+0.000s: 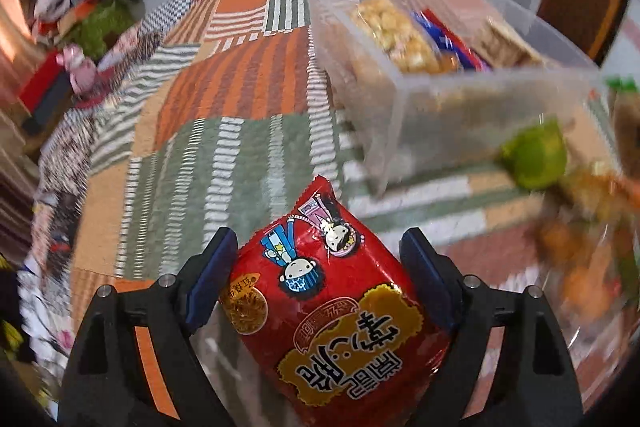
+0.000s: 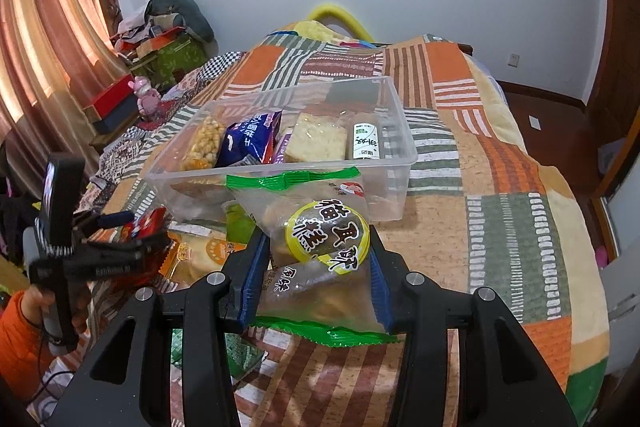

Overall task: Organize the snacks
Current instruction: 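Carry both bags over the clear box and open both tools to drop them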

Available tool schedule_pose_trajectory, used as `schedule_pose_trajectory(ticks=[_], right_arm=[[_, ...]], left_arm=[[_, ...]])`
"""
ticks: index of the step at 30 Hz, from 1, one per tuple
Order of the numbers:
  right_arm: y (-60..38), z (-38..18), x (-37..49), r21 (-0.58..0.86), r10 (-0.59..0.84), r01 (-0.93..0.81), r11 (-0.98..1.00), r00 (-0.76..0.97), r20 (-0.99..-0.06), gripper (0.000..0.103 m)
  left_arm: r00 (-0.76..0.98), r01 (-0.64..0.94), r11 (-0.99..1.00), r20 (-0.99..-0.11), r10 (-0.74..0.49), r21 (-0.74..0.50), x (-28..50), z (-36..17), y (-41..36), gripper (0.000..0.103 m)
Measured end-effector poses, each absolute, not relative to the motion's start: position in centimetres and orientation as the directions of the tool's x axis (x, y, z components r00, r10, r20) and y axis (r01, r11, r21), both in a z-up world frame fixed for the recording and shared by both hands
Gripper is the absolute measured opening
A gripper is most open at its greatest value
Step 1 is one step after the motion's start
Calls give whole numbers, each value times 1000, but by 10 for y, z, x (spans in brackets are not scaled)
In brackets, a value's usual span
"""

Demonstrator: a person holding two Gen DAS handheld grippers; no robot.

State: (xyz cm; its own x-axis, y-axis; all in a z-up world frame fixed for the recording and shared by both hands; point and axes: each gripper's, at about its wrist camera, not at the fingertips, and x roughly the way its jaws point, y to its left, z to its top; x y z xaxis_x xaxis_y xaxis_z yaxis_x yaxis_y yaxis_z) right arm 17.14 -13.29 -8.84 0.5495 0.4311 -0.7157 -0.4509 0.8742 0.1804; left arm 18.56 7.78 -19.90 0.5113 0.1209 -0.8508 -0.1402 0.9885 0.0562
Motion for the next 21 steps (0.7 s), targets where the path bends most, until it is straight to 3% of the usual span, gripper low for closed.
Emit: schedule_pose_trajectory(ticks=[8, 15, 19, 21], right_arm=[[-133, -90, 171, 194, 442, -453, 870, 541, -716, 42], [-129, -88, 169, 189, 444, -461, 867, 541, -714, 42], [-129, -86, 168, 185, 440, -457, 870, 547, -712, 42], [-130, -84, 168, 184, 438, -455, 871, 552, -709, 42]], left_arm=[[510, -220, 975, -851, 127, 13, 149, -196, 107, 92], [497, -262, 964, -863, 87, -54, 149, -214, 122, 92], [524, -229, 972, -848, 79, -51, 151, -211, 119, 67], [528, -221, 974, -846, 76, -51, 154, -208, 119, 67]])
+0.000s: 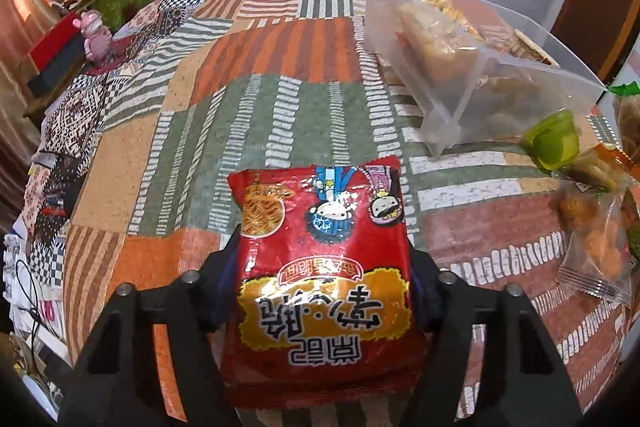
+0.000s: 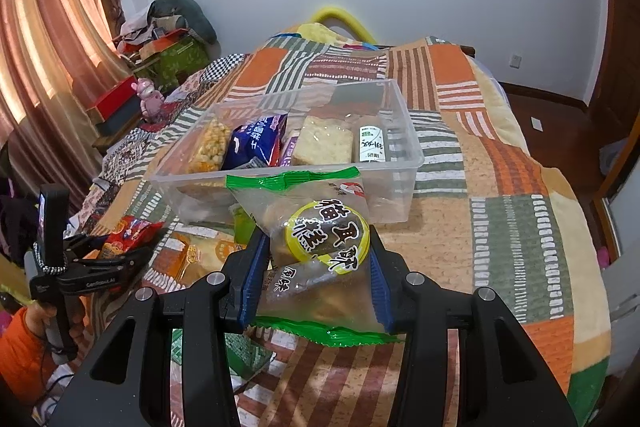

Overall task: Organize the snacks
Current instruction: 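Carry both bags over the clear box and open both tools to drop them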

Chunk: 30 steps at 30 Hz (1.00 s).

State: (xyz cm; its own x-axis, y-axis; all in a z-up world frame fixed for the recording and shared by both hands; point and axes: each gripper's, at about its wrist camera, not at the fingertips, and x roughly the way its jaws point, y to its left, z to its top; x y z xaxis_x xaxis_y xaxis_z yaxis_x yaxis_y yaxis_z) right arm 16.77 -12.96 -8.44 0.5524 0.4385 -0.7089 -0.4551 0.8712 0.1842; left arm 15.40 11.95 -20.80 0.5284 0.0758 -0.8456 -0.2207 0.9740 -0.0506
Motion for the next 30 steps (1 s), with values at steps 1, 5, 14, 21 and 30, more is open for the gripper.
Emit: schedule_pose_trajectory(ticks=[1, 5, 14, 21, 30], right_arm=[[-130, -83, 167, 184, 438, -454, 872, 555, -707, 42], [-132, -78, 167, 182, 439, -451, 874, 571, -693, 42], [-131, -58, 183, 180, 446, -446, 877, 616, -650, 42], [-120, -47, 203, 163, 446, -450, 878, 645, -621, 42], [-106, -58, 240, 143, 423, -441, 886, 642, -639, 42]], left_arm=[[533, -218, 975, -843, 75, -51, 154, -206, 120, 67], [576, -213, 976, -812, 94, -39, 152, -185, 120, 66], [695, -162, 986, -714, 82, -45, 171, -119, 113, 67], [740, -71, 995, -672, 9, -66, 209, -93, 83, 67], [726, 7, 996, -684, -68, -91, 268, -99, 53, 67]])
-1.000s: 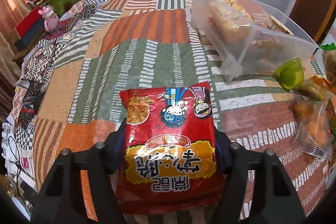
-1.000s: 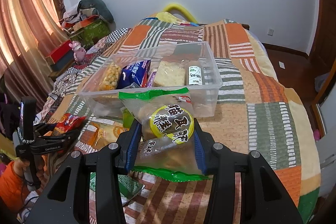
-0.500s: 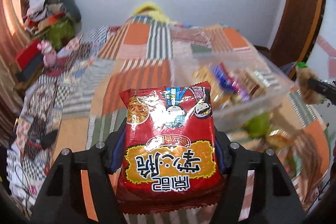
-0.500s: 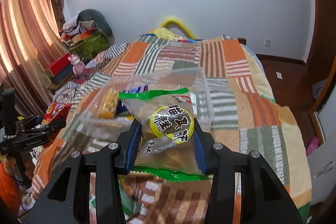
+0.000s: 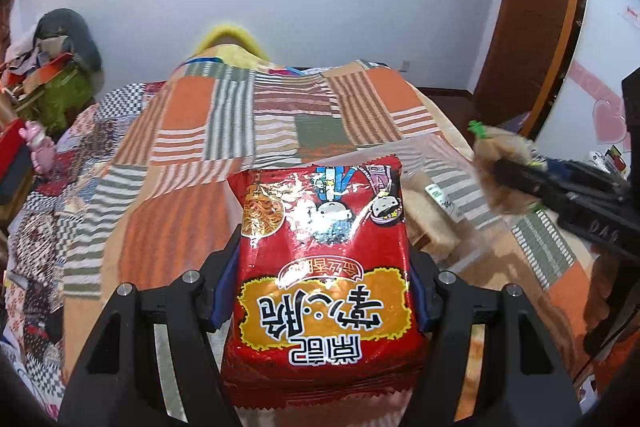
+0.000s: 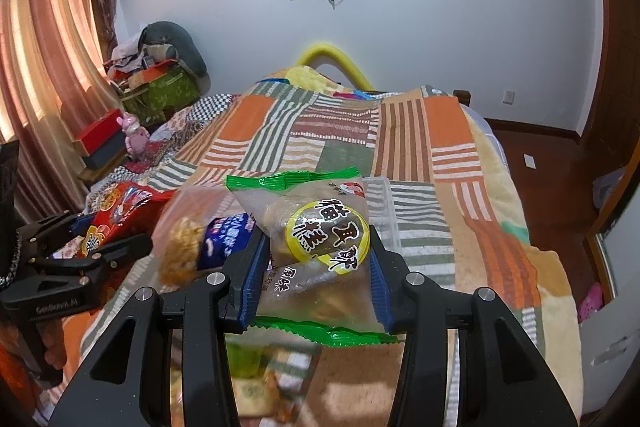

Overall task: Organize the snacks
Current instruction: 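Carry both bags over the clear box and open both tools to drop them, then grasp the round-cake bag with the left tool while the right tool grasps the wafer pack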

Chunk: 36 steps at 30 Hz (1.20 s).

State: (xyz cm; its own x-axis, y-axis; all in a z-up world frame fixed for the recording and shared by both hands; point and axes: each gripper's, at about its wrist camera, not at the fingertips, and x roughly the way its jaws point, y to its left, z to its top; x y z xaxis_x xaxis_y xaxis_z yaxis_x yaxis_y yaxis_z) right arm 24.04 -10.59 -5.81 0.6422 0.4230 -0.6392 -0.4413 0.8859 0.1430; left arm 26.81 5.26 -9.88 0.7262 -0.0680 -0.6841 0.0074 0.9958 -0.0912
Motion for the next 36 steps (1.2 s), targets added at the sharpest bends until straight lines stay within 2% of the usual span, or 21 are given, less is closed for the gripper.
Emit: schedule_pose_trajectory(ticks=[12, 20, 25, 28, 36], right_arm=[[-97, -91, 282, 161, 407, -430, 888, 577, -708, 42], [-98, -98, 284, 156, 405, -442, 883, 551, -730, 45], [-106, -92, 278, 164, 407, -435, 885, 557, -724, 56], [-108, -85, 273, 152, 401, -433, 889, 571, -717, 59], [-124, -62, 249, 160, 422, -440, 884, 601, -679, 65]], left_arm=[[670, 42, 992, -733, -119, -122, 331, -126, 30, 67], [641, 35, 995, -762, -91, -89, 339, -139, 24, 69], [655, 44, 998, -753, -66, -49, 329, -134, 17, 80], [677, 40, 999, -734, -51, -33, 320, -126, 16, 88], [718, 23, 999, -694, -44, -39, 292, -98, 23, 92]])
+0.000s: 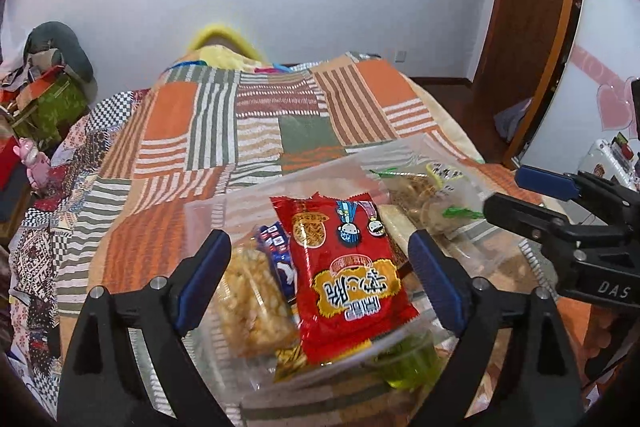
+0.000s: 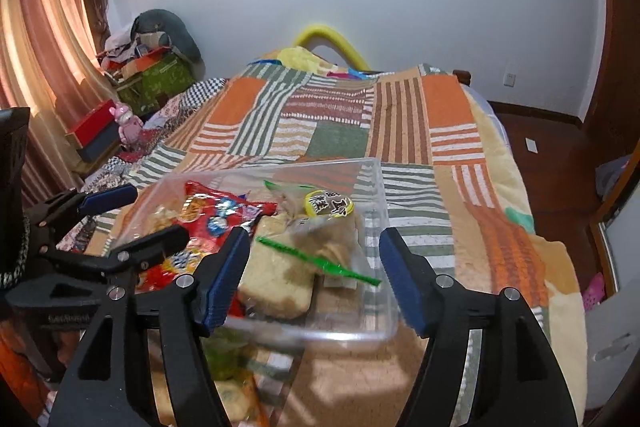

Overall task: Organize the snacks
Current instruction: 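Grasp the round-cake bag with the left tool while the right tool grasps the wafer pack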

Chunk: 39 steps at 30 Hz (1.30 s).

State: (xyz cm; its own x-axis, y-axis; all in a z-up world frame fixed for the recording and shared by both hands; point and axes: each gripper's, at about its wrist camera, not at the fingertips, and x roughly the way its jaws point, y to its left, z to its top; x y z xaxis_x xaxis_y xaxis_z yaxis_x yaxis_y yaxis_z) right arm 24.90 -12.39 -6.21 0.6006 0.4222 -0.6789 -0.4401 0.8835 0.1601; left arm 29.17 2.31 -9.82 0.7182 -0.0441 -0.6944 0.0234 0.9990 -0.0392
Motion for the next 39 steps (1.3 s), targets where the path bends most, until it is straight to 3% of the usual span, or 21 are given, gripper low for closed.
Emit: schedule_pose_trajectory(ticks=[11, 18, 23, 31, 33, 34, 36, 39], right_arm=[[-122, -60, 199, 172, 465, -491, 854, 572, -675, 72], [-108, -80, 177, 218, 503, -521, 825, 501, -704, 74], [-93, -92, 167, 236, 521, -545, 804, 457, -721, 83], [-70, -116, 181, 203, 468, -541, 816, 412, -782, 83], [-68, -122, 184, 203, 459, -535, 820, 403, -792, 79], [-68, -124, 185, 204, 455, -531, 823, 399, -796, 68], [-71, -126, 187, 222, 464, -527, 820, 387, -797, 62], [-81, -120, 181, 238, 484, -520, 820, 410, -773, 45]], left_arm=[[742, -15, 996, -668, -48, -88, 228, -80, 47, 96], [706, -49, 995, -707, -29, -90, 195, -100, 64, 96], [683, -68, 992, -730, -31, -106, 182, -118, 74, 96], [653, -67, 988, -755, -60, -136, 174, -138, 78, 96], [645, -55, 989, -761, -68, -134, 174, -142, 74, 96], [642, -49, 990, -764, -70, -132, 174, -143, 72, 96], [636, -33, 992, -768, -76, -126, 173, -146, 68, 96], [629, -4, 993, -772, -87, -115, 172, -148, 57, 96]])
